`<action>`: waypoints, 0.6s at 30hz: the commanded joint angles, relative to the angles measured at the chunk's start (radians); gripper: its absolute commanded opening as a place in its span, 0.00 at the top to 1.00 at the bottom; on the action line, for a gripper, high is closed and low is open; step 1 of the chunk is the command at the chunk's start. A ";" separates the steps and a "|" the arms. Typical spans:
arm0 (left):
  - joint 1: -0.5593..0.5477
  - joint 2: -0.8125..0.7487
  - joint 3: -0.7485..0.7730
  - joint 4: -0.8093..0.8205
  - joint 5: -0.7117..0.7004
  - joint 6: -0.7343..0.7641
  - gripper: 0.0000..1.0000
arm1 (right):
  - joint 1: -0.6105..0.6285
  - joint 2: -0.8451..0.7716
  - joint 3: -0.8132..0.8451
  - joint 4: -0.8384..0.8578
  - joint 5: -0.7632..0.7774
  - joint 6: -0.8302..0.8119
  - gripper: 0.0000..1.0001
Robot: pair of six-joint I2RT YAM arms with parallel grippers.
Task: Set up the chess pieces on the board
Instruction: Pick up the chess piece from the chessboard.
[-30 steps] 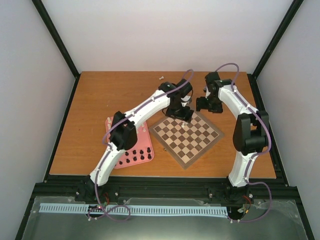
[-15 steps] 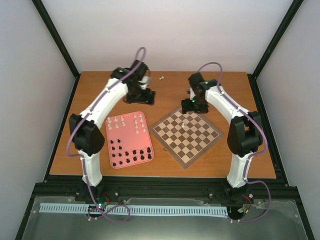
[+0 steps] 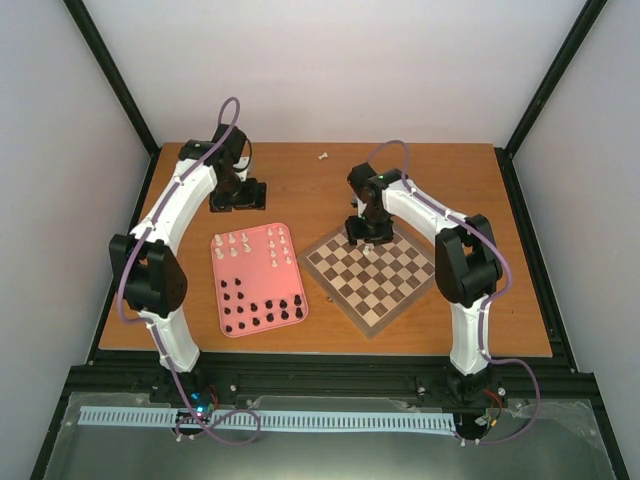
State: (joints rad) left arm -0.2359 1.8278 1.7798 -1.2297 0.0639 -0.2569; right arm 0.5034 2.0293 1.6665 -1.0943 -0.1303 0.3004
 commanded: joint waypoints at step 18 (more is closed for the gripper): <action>0.005 0.000 0.018 0.020 0.008 0.016 0.10 | -0.002 0.044 -0.004 -0.038 0.057 -0.006 0.62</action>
State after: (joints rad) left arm -0.2356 1.8259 1.7756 -1.2194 0.0711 -0.2569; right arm 0.5037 2.0506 1.6634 -1.1133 -0.0975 0.3008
